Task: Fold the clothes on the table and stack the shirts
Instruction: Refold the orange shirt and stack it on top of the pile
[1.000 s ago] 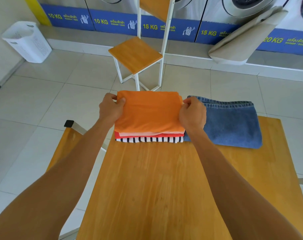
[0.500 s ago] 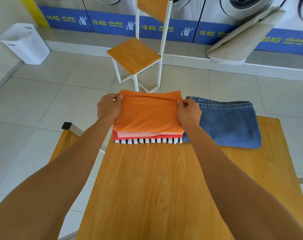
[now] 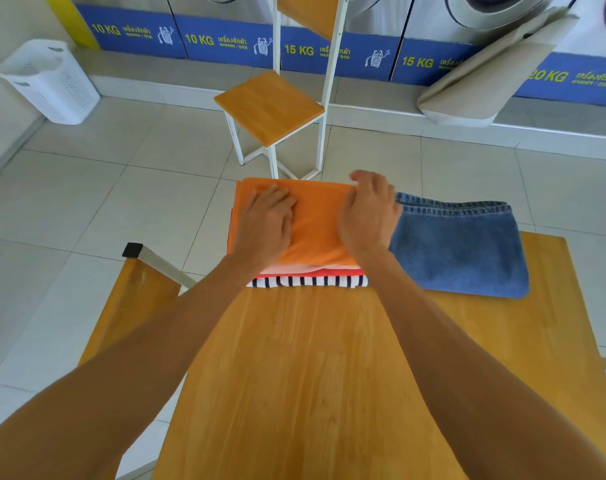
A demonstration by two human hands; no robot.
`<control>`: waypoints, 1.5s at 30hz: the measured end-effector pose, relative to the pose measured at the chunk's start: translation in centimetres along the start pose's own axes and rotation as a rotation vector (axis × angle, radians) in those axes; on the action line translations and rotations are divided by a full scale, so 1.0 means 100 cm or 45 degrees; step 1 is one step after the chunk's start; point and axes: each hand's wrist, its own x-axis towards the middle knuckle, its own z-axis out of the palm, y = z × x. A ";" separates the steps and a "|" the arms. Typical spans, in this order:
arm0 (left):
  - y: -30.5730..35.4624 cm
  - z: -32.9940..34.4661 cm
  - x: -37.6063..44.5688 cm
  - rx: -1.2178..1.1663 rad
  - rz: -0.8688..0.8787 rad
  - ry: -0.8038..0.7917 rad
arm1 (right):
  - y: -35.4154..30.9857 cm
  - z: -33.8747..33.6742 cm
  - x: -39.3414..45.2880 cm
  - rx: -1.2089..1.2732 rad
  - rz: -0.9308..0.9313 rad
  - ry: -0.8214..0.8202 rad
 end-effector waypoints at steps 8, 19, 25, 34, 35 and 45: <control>-0.020 0.022 -0.002 0.113 -0.259 -0.316 | 0.011 0.030 -0.014 -0.450 -0.317 -0.661; 0.001 0.001 0.036 0.189 -0.378 -0.122 | -0.007 0.007 0.013 -0.448 -0.155 -0.449; -0.006 0.024 0.012 0.135 -0.190 -0.298 | -0.002 0.027 -0.013 -0.291 -0.409 -0.695; -0.039 0.027 0.009 -0.041 -0.490 -0.309 | 0.018 0.029 -0.004 -0.432 -0.195 -0.729; -0.039 0.027 0.009 -0.064 -0.497 -0.307 | 0.018 0.030 -0.004 -0.425 -0.186 -0.732; -0.038 0.029 0.008 -0.151 -0.542 -0.271 | 0.022 0.039 -0.010 -0.397 -0.171 -0.680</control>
